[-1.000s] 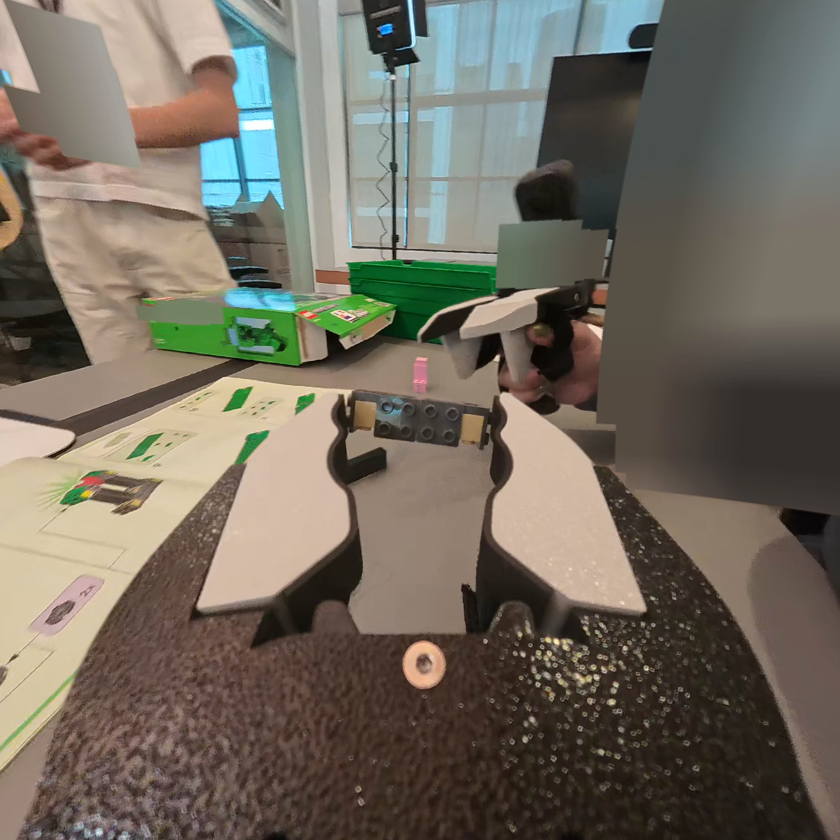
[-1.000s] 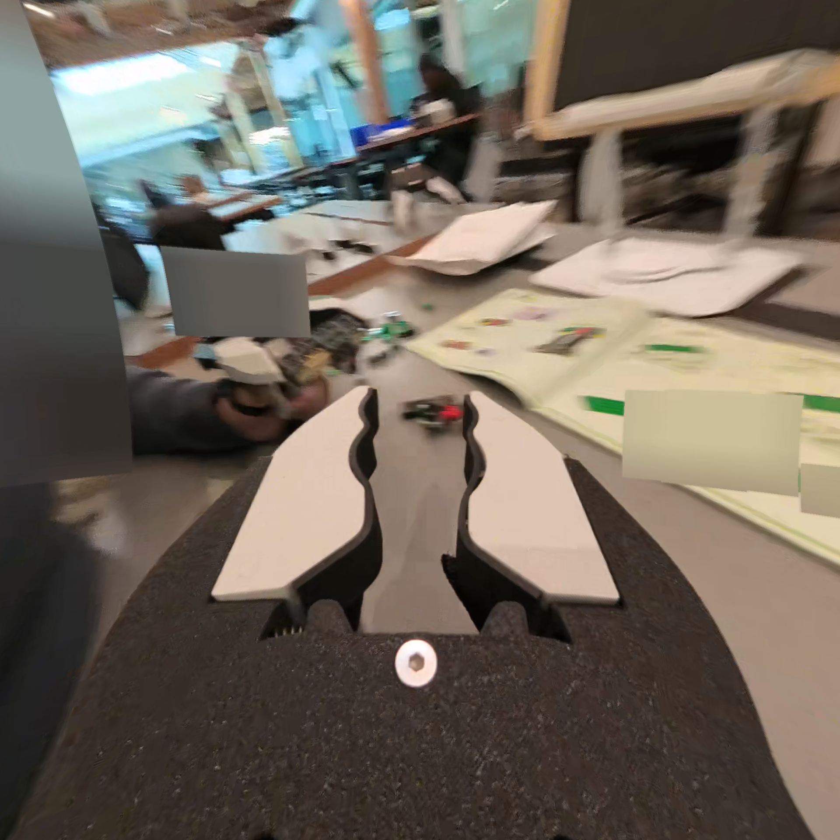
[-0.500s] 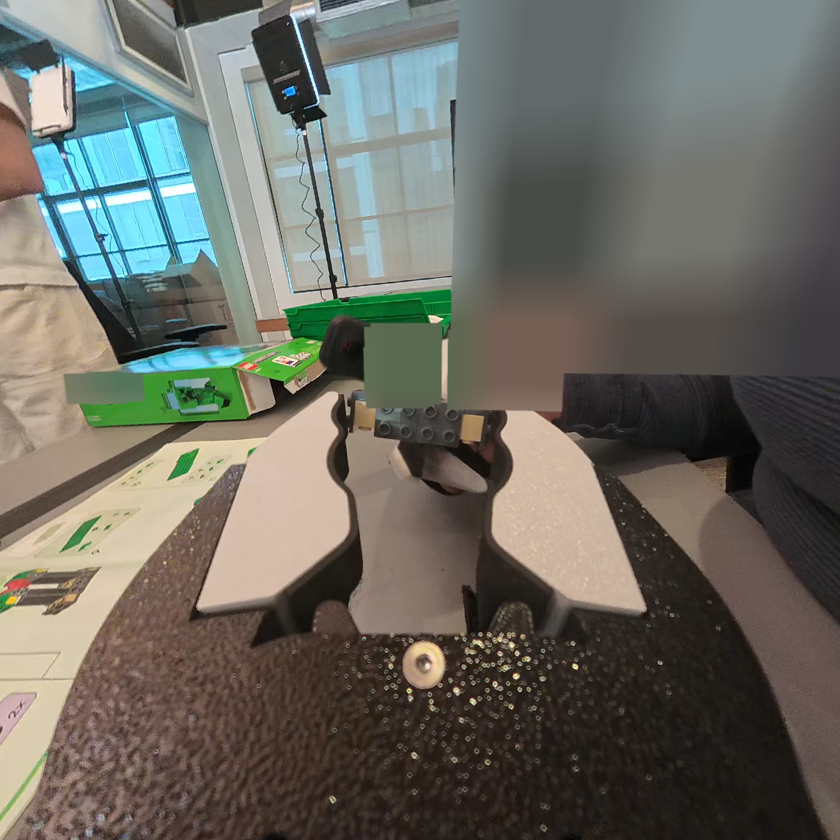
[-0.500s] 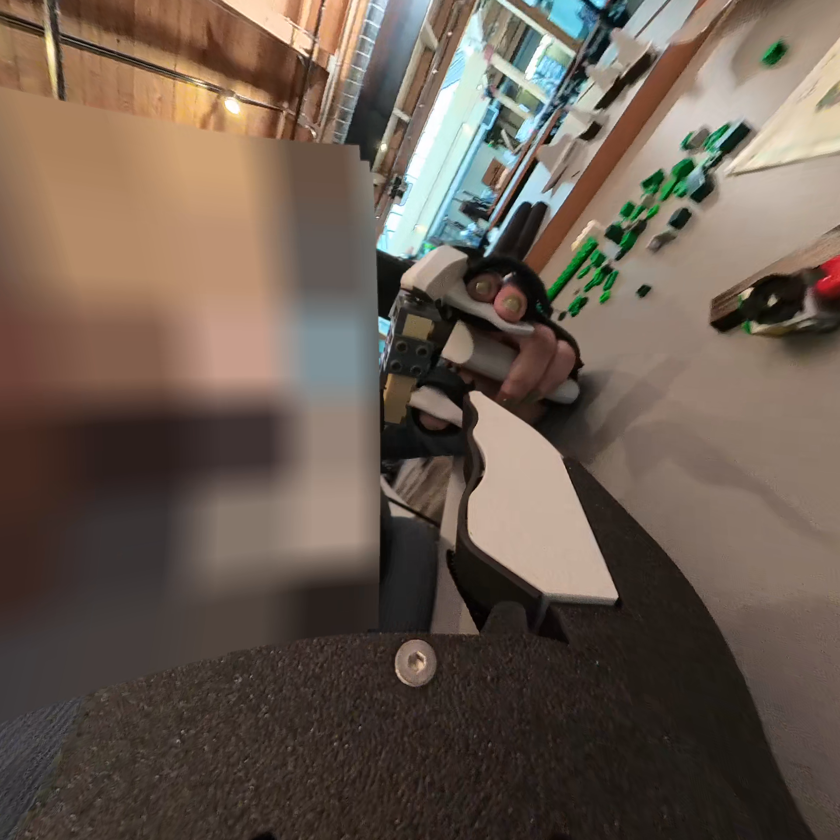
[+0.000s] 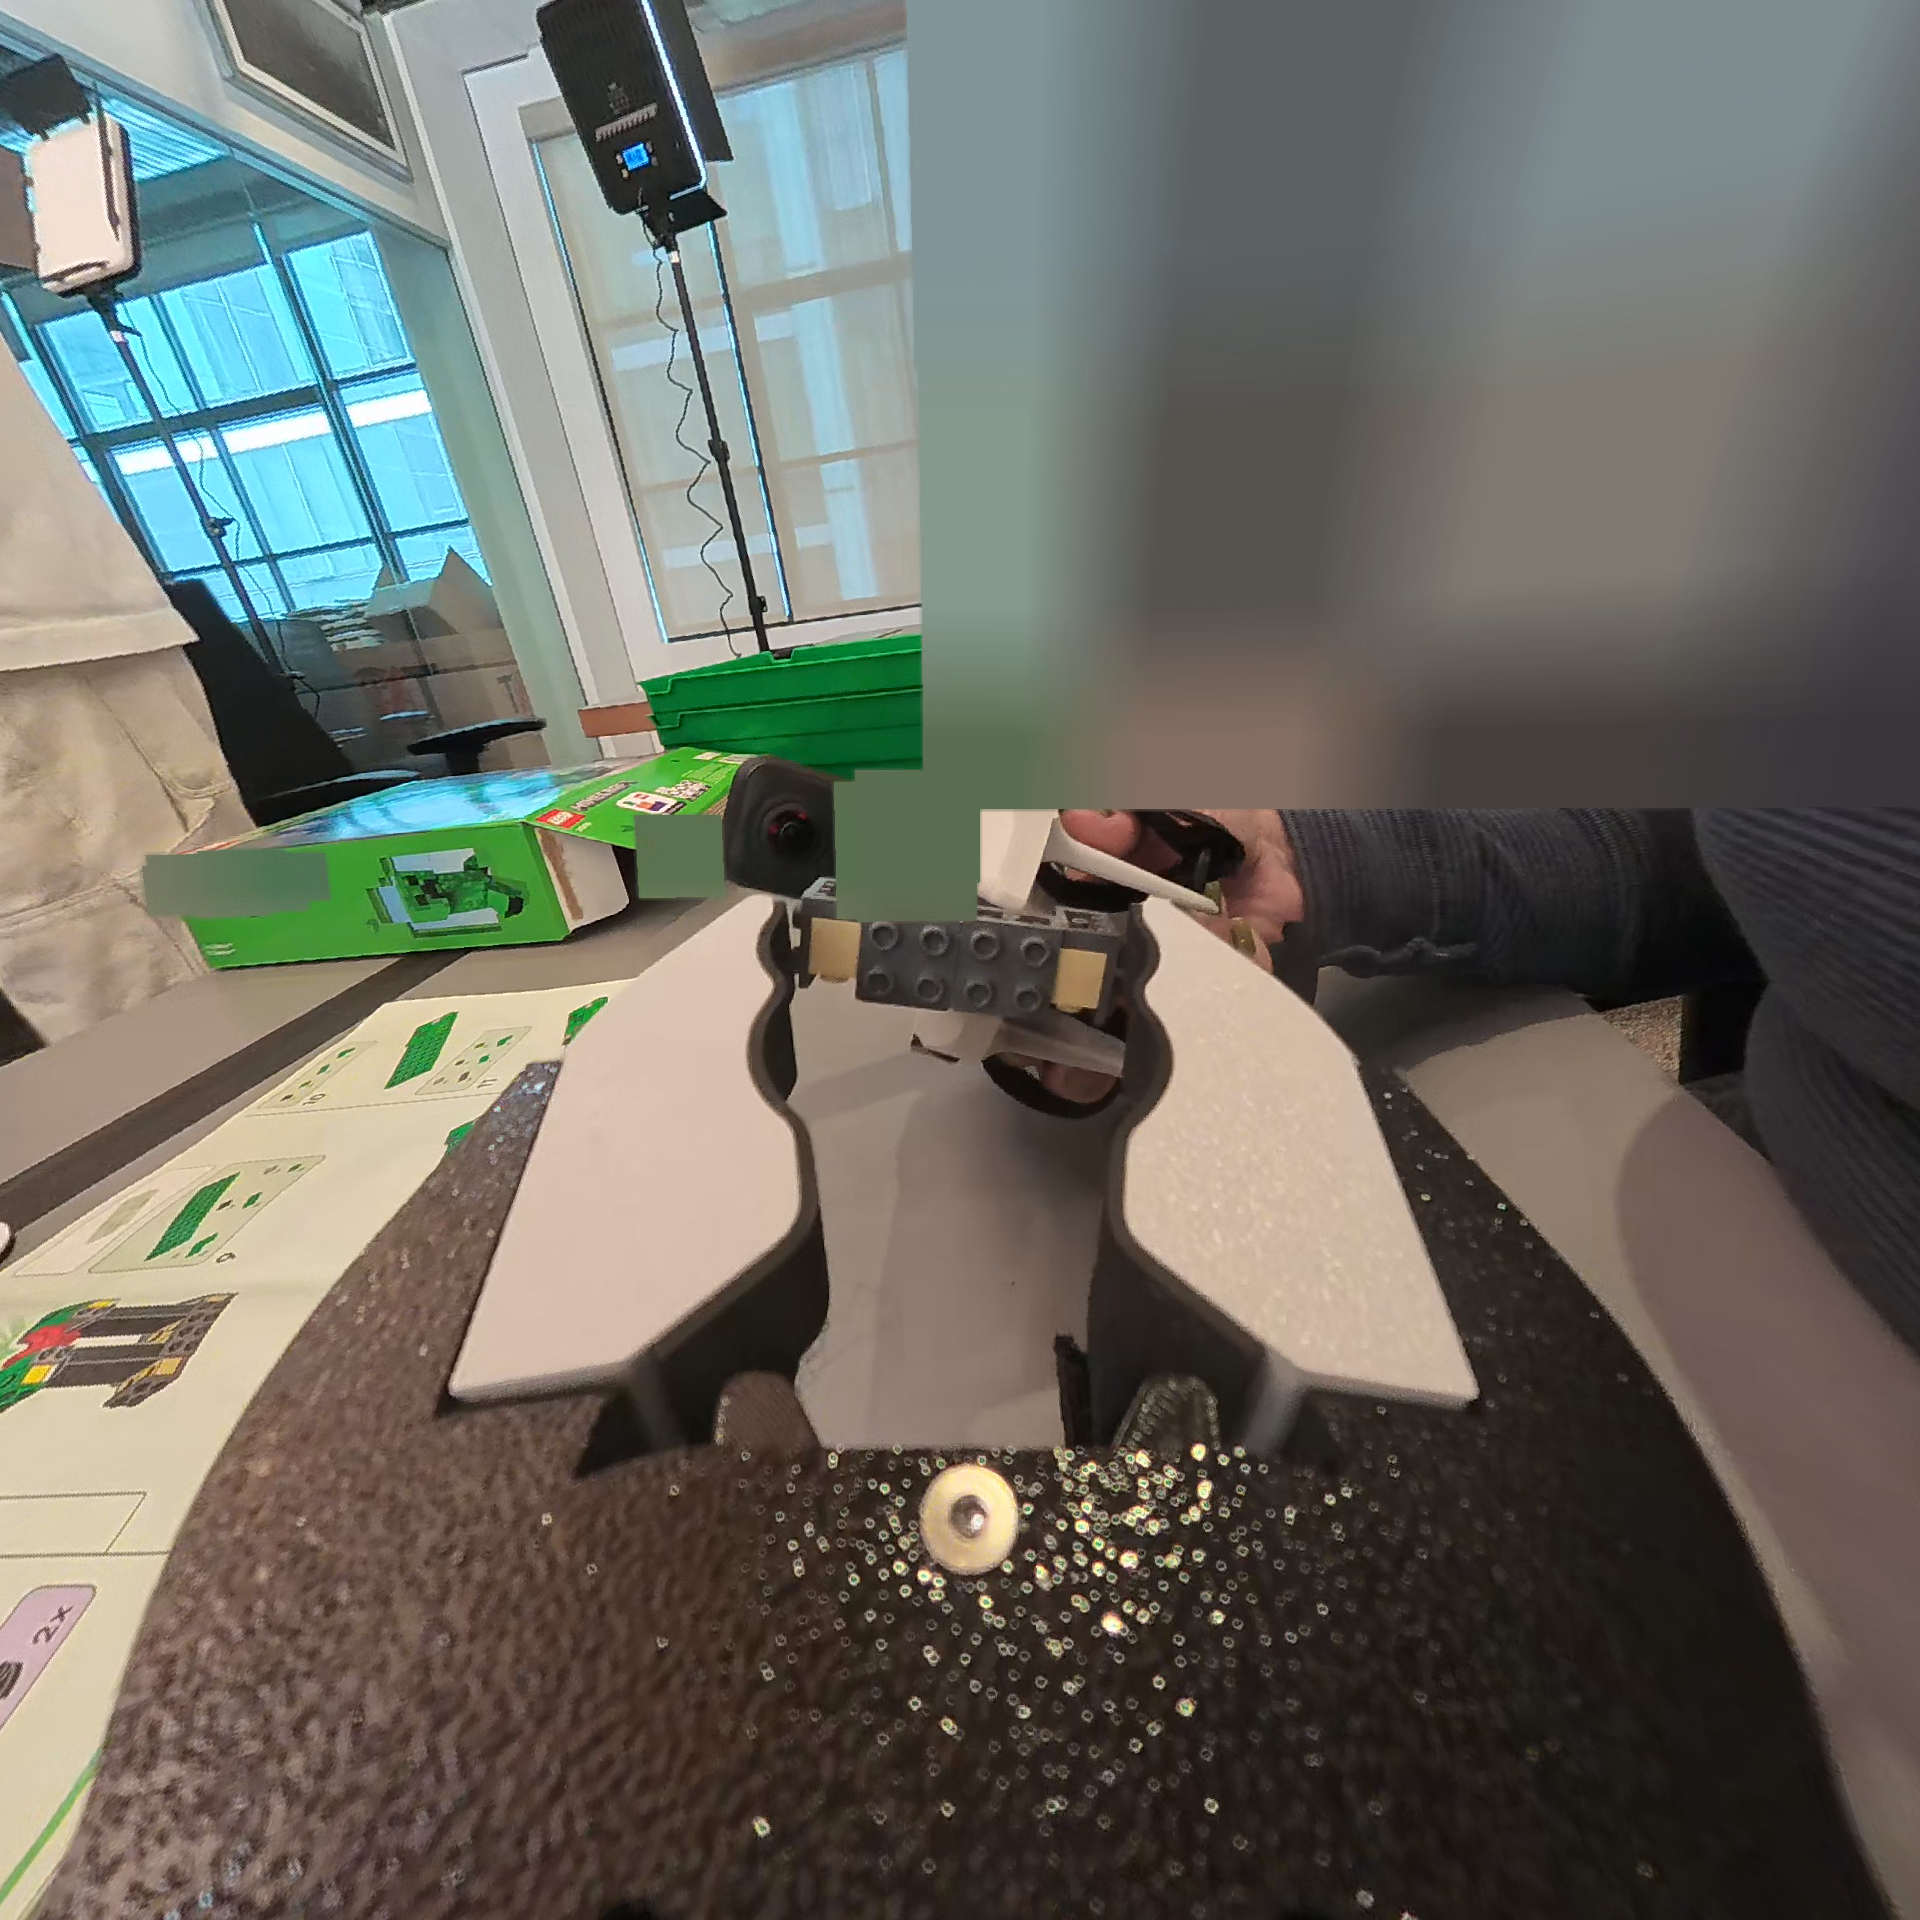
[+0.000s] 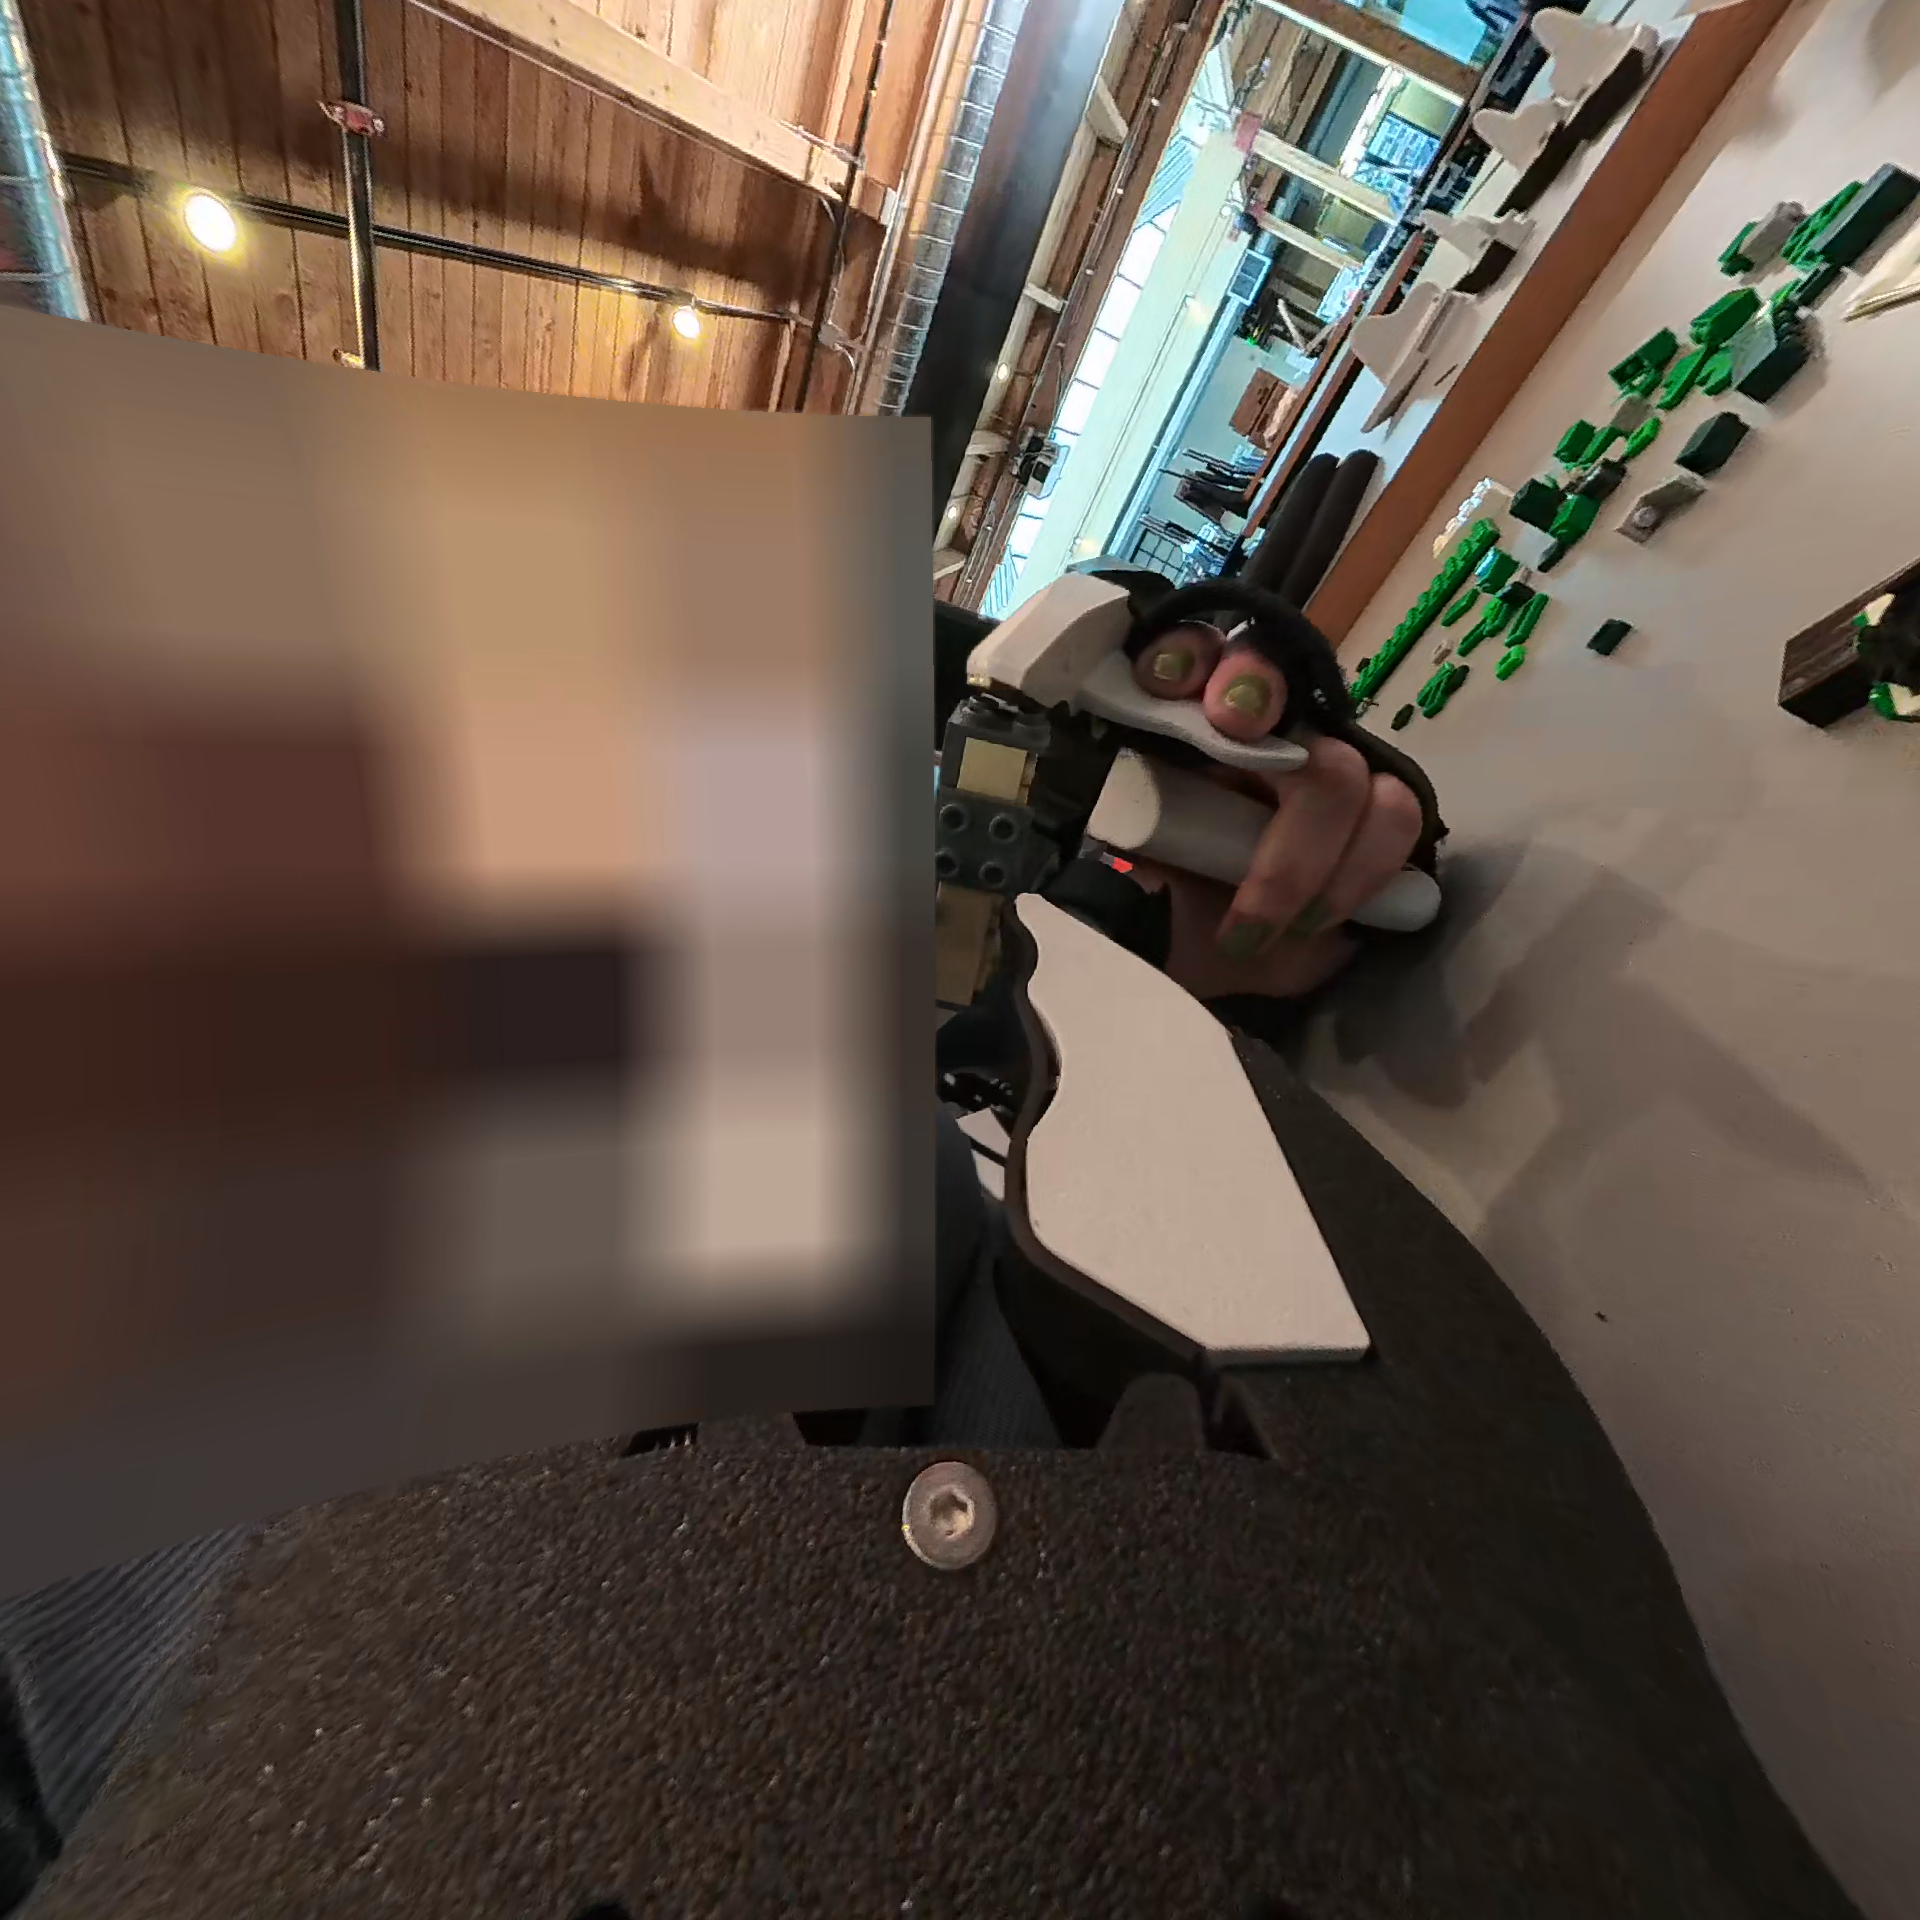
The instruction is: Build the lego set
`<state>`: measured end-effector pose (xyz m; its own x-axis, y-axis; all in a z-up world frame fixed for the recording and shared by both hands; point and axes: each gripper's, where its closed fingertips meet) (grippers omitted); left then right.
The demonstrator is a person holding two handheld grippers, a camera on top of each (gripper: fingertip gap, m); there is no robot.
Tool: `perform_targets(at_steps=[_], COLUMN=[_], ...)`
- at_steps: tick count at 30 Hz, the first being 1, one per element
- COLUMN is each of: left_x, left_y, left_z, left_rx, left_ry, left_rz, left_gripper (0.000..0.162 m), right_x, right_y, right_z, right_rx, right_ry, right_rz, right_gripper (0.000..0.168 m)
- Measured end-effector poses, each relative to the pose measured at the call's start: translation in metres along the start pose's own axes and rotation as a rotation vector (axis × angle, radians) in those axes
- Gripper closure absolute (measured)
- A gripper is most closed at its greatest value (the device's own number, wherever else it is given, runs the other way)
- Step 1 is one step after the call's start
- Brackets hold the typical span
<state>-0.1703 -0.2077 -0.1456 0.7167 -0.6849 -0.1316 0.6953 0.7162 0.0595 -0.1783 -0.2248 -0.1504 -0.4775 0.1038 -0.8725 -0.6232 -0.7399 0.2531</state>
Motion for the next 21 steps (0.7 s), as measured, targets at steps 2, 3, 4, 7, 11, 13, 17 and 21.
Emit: perform_targets(at_steps=[2,3,4,7,11,13,17,21], left_x=[-0.001,-0.002,-0.004,-0.011,-0.016,-0.013,-0.004,0.002], left_y=[0.001,0.002,0.004,0.007,0.008,0.010,0.013,0.016], left_z=[-0.002,-0.004,-0.005,-0.013,-0.018,-0.020,-0.025,-0.032], left_rx=[-0.016,-0.025,-0.036,-0.093,-0.135,-0.154,-0.193,-0.242], left_ry=[0.014,0.022,0.028,0.039,0.079,0.103,0.159,0.191], left_rz=[0.018,0.030,0.045,0.112,0.165,0.157,0.122,0.094], left_gripper=[0.101,0.101,0.101,0.088,0.080,0.081,0.084,0.085], right_x=[0.002,0.003,0.004,0.007,0.011,0.013,0.015,0.014], right_y=[-0.002,-0.003,-0.005,-0.011,-0.014,-0.013,-0.011,-0.012], right_z=[0.001,0.001,0.002,0.005,0.006,0.002,-0.004,-0.007], right_rx=[0.007,0.011,0.016,0.038,0.041,0.021,-0.023,-0.043], right_ry=[-0.009,-0.011,-0.011,-0.021,-0.030,-0.022,-0.013,-0.007], right_rz=[-0.019,-0.028,-0.036,-0.070,-0.112,-0.124,-0.137,-0.135], right_gripper=[0.156,0.156,0.156,0.157,0.157,0.157,0.157,0.157])
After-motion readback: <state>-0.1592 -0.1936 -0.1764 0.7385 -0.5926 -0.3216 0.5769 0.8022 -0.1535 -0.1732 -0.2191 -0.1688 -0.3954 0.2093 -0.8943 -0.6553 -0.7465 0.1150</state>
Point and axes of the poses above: each gripper's, where its closed fingertips meet, y out along the fingers, z out of its top, x = y × z across the jaws, and after that the axes turned 5 degrees about -x, right-handed
